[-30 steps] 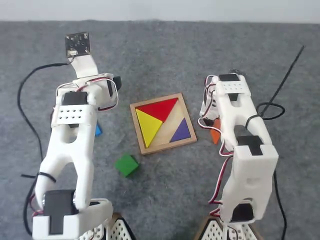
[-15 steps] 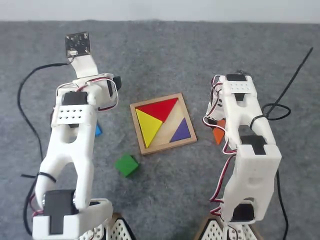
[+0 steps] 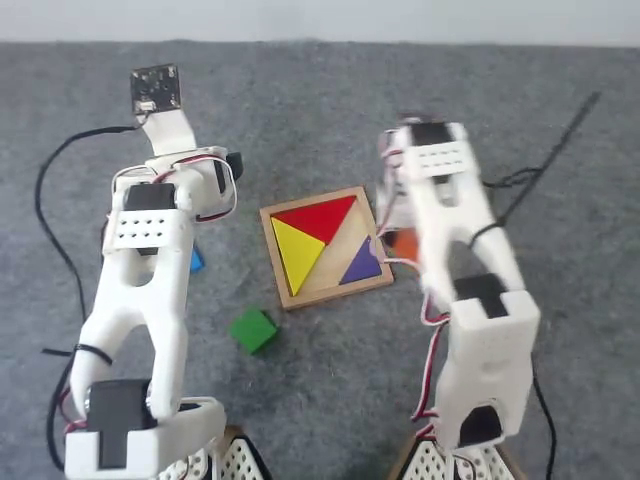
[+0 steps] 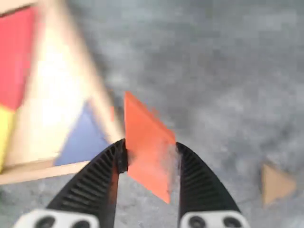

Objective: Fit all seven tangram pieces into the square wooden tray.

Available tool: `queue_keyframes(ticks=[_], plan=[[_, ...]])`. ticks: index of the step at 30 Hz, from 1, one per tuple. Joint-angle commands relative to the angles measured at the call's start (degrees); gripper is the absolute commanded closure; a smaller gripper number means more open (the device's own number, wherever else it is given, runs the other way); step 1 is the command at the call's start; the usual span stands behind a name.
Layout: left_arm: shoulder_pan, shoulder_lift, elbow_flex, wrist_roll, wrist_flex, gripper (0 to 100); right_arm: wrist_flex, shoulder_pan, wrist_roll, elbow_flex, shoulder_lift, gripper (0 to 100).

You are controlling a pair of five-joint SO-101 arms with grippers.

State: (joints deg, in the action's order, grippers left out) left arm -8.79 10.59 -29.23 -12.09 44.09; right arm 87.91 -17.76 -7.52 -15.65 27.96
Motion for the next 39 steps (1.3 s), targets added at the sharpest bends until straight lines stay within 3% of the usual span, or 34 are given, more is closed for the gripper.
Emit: queue_keyframes(ticks=[1,3,7,11,33,39], plan=[[0.4,0.5,0.3,0.4,-1.1,78,-7.3,-5.5,8.3,-3.1,-2.2,95.4],[0.4,0.5,0.3,0.4,-1.1,78,-11.5,-7.8,10.7,-3.3,0.0,95.4],[0.4,0.5,0.3,0.4,-1.1,78,-16.5,-10.9,6.7,-3.3,3.1,95.0],[0.4,0.5,0.3,0.4,-1.2,78,-17.8,-10.9,7.6,-6.1,6.0,95.0],[0.4,0.5,0.3,0.4,-1.2,78,-3.5,-7.0,3.3,-28.0,18.4,94.6],[0.4,0.5,0.3,0.4,-1.2,78,-3.5,-7.1,3.4,-28.1,19.6,77.0]])
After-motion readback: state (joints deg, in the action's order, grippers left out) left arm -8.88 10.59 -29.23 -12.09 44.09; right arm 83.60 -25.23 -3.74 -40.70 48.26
